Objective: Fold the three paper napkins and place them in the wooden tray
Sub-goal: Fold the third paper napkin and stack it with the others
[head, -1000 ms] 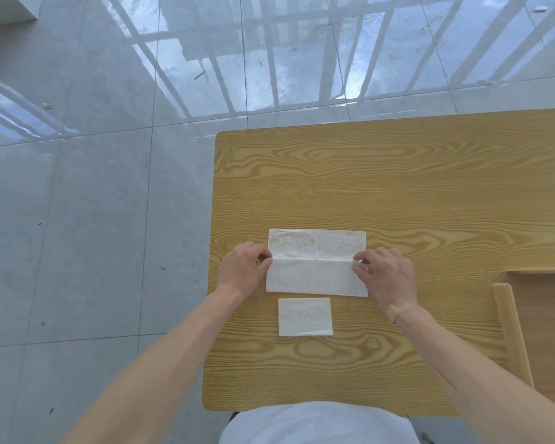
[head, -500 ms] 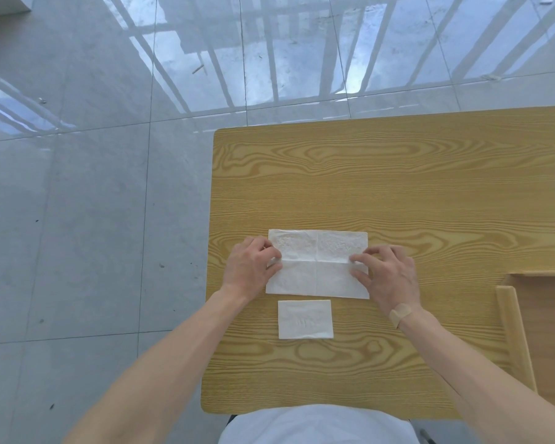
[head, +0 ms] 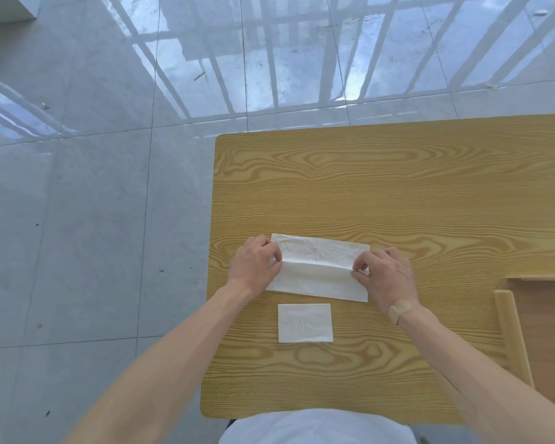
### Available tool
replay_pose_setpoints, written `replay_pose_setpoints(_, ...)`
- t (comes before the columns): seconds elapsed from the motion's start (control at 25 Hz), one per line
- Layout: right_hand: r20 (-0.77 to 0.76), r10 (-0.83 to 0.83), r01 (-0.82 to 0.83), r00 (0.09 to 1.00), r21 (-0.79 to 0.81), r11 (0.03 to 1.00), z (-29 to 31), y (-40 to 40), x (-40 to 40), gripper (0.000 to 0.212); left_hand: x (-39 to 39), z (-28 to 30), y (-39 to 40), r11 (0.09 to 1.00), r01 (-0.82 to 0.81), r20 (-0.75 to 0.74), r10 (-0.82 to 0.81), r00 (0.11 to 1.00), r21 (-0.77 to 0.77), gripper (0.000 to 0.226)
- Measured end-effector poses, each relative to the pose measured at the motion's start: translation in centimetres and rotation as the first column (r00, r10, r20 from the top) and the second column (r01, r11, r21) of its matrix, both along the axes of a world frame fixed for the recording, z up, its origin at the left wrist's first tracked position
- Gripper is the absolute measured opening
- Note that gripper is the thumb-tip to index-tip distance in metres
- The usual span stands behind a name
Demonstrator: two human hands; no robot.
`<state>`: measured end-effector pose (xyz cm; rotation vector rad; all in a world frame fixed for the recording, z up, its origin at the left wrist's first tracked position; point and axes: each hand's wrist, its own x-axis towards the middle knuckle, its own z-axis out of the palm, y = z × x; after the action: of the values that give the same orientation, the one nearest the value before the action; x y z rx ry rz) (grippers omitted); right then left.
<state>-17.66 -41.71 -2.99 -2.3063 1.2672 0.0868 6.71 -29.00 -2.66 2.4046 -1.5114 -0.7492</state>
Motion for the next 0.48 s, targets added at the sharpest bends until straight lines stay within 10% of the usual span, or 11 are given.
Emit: replay_pose_setpoints(0.48,0.275,-0.182,0.106,0.944,0.269,0.957,2.8,-0.9,-1.4,0.011,1.3,2.7,0.6,0.974,-0.191,-0.351,0.137,0.926,-0.122,0.005)
